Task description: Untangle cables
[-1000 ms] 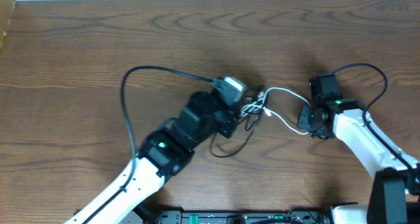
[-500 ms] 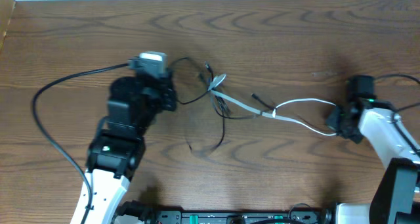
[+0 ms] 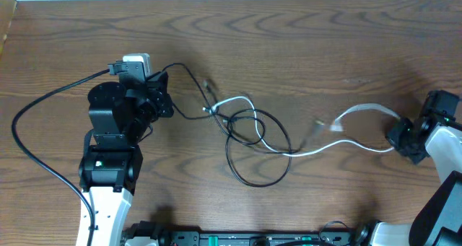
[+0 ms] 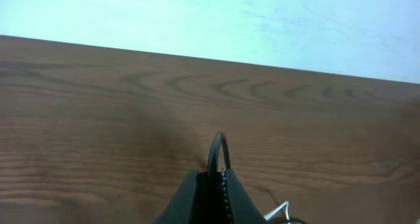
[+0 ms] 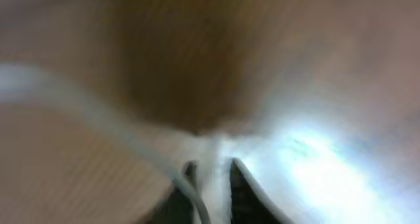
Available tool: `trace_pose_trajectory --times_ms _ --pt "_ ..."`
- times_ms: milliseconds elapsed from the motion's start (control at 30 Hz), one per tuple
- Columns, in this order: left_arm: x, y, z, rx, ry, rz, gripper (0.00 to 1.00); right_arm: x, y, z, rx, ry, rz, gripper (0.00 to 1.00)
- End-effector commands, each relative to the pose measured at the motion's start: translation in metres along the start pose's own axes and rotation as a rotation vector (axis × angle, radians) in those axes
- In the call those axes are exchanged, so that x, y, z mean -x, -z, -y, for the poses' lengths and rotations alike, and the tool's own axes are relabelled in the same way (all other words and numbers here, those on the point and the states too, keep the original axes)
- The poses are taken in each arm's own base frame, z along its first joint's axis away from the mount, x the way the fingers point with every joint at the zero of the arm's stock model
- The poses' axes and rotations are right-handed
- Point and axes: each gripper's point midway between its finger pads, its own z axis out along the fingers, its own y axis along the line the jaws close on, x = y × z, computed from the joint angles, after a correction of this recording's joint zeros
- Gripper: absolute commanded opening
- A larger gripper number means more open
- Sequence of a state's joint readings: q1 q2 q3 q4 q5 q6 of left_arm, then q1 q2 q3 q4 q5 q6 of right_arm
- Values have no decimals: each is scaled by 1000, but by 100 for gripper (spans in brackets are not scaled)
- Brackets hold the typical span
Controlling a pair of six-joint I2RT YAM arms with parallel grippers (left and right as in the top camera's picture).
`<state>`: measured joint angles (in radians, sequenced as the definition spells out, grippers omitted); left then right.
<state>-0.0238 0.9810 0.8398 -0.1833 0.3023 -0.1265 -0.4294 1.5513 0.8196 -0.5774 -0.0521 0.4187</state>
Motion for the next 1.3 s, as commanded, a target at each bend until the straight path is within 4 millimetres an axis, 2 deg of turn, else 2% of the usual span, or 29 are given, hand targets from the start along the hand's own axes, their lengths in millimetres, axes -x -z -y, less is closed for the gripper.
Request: trace_pose_trajectory --times_ms 0,33,100,167,300,467,600,700,800,967,1100,1267 --pt "0 0 8 -53 16 -9 8 -14 10 -60 368 290 -51 58" --pt "-1 0 10 -62 16 -11 8 -20 21 -83 522 393 -50 72" --pt "-1 0 12 -78 17 -15 8 -34 48 -118 786 536 -40 80" --pt "-2 1 17 -105 17 -20 8 -44 66 -135 932 620 -26 89" --pt "-4 2 26 -159 17 -31 8 -58 77 -149 1025 737 -9 99" --pt "-4 2 30 -181 51 -36 8 -89 82 -170 1074 867 -51 99" --pt "-1 5 41 -243 66 -30 8 -123 76 -186 1040 988 -108 99" --pt "3 7 49 -292 57 -20 8 -140 58 -189 880 1003 -157 99" --pt "3 7 49 -292 60 -19 8 -151 40 -187 698 981 -178 99" --pt "2 7 49 -291 61 -22 9 -182 42 -198 694 1081 -205 99" --pt "-3 7 48 -286 71 -46 9 -187 38 -200 631 1047 -199 99" --pt "-13 7 46 -278 88 -85 9 -191 42 -217 652 1012 -162 97"
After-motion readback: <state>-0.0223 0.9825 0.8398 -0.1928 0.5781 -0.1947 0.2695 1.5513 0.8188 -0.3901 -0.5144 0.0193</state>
